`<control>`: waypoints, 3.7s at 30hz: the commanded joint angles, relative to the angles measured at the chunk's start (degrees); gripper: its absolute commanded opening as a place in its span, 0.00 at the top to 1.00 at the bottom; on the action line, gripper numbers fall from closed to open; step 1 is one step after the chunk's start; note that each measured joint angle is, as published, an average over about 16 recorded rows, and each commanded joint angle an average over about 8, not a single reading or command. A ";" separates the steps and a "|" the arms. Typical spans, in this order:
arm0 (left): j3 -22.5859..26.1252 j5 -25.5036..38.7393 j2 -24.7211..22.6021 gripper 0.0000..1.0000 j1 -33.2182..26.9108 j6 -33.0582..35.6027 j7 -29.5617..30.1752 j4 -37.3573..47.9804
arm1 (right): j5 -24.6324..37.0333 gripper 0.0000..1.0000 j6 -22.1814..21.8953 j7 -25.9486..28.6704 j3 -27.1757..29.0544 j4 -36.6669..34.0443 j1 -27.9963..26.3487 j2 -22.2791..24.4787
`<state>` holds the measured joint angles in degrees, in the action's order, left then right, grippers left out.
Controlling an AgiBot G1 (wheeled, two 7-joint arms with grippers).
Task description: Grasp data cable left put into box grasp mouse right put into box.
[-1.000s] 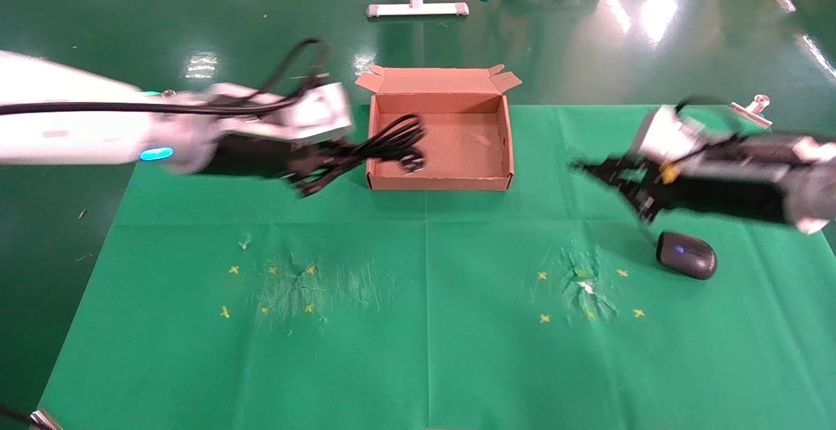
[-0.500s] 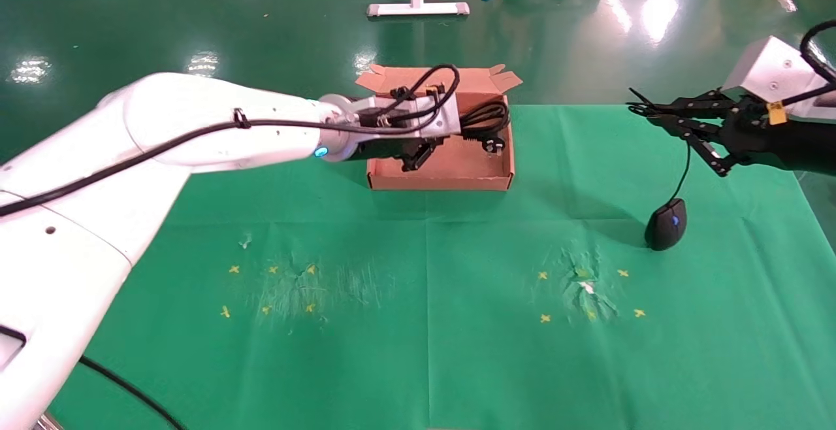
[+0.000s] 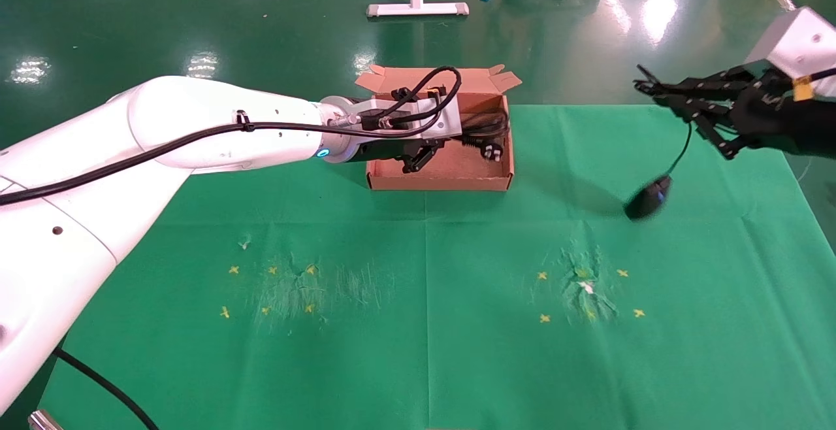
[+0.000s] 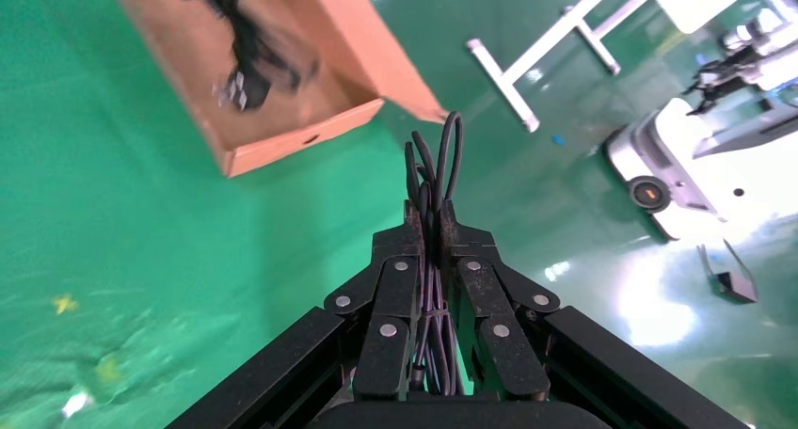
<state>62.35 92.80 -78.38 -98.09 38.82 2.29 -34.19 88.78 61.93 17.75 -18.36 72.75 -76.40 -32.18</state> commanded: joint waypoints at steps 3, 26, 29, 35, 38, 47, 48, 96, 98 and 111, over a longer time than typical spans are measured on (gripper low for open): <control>2.05 -2.73 0.25 0.00 -1.10 -0.97 0.27 1.60 | -0.94 1.00 -0.87 0.79 0.97 0.83 0.06 0.50; 6.34 7.50 20.04 0.00 -8.50 0.00 20.30 -11.88 | 0.85 1.00 -1.33 2.77 -4.09 3.40 -8.26 -14.55; 7.15 10.49 21.09 0.00 -8.30 -0.28 24.77 -15.15 | 3.83 1.00 -2.23 2.96 -6.58 2.28 -9.91 -19.36; 8.28 16.16 22.56 0.00 -8.01 -0.26 32.61 -20.39 | 10.04 1.00 -4.06 2.85 -11.14 -1.73 -12.43 -27.56; 8.61 18.60 23.07 0.00 -7.87 -0.08 35.80 -22.44 | 11.88 1.00 -4.73 2.58 -12.26 -3.55 -13.04 -29.49; 9.03 23.86 24.01 0.00 -7.45 0.61 42.31 -26.63 | 14.12 1.00 -5.07 0.73 -13.80 -7.66 -12.59 -30.50; 9.05 24.29 24.08 0.00 -7.41 0.68 42.82 -26.96 | 14.38 1.00 -5.24 0.43 -13.94 -8.23 -12.43 -30.56; 9.15 26.68 24.50 0.00 -7.11 1.10 45.59 -28.82 | 2.81 0.00 -4.77 -2.98 -10.04 -11.67 -4.64 -26.21; 9.15 26.68 24.50 0.00 -7.11 1.10 45.59 -28.82 | 0.69 0.00 -3.55 -3.15 -9.52 -11.14 -3.81 -25.22; 9.15 26.68 24.50 0.00 -7.11 1.10 45.59 -28.82 | -12.81 0.00 4.20 -4.24 -6.15 -7.74 1.48 -18.87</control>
<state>71.46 119.42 -53.86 -105.17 39.95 47.85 -63.02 75.93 66.14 13.51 -24.51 65.01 -74.91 -51.04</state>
